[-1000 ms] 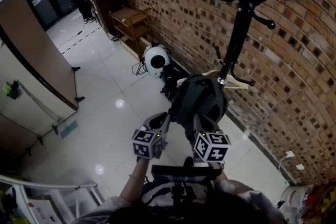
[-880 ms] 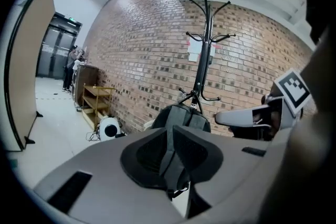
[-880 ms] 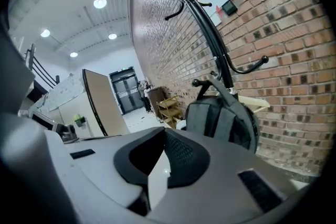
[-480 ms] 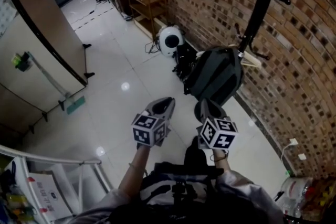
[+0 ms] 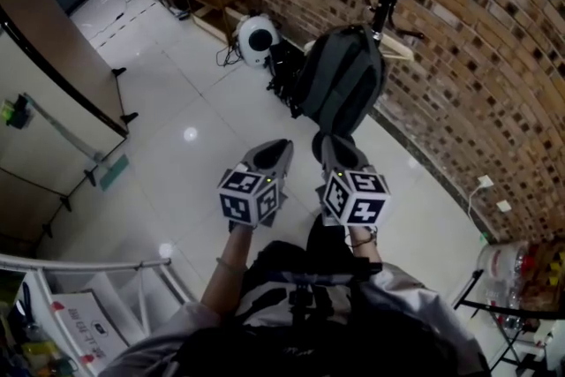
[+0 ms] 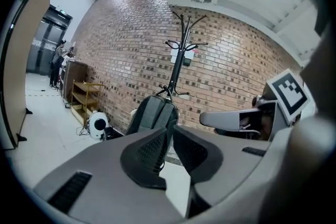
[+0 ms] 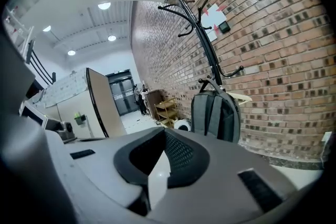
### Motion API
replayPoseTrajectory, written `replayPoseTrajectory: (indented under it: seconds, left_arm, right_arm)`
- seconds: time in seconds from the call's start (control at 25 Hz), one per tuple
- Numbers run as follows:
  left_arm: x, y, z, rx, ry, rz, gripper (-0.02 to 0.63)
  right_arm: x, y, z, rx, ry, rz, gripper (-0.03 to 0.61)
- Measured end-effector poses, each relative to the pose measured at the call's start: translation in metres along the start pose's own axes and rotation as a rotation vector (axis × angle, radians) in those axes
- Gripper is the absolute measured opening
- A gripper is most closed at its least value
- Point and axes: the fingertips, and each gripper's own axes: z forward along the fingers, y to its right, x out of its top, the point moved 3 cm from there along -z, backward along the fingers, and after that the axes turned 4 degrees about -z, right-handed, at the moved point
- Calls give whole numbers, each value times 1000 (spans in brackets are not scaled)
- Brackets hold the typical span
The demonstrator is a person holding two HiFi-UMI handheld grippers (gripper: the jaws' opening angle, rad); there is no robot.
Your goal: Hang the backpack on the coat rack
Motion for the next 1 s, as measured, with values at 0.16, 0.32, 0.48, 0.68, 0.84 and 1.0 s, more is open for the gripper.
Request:
replayPoseTrajectory:
  seconds: [0.16, 0.32, 0.48, 0.68, 0.84, 1.0]
  left_arm:
    - [-11, 5, -9, -9, -5, -23, 40]
    - [-17, 9, -15, -11, -1, -42, 40]
    - [-21, 13, -22, -11, 8, -46, 40]
    - [-30, 7, -34, 2, 28, -82, 40]
    - [-32, 8, -42, 1, 50, -85, 40]
    - [-36, 13, -45, 3, 44, -79, 40]
  right_arm:
    - [-14, -18, -12, 17, -31, -36, 11]
    - [-20, -31, -19, 39, -54, -74, 11]
    - [-25, -37, -23, 57, -69, -98, 11]
    - [-36, -43, -26, 81, -88, -110, 11]
    - [-44, -45, -30, 96, -101, -114, 11]
    - [-45, -46, -34, 103, -100, -112, 11]
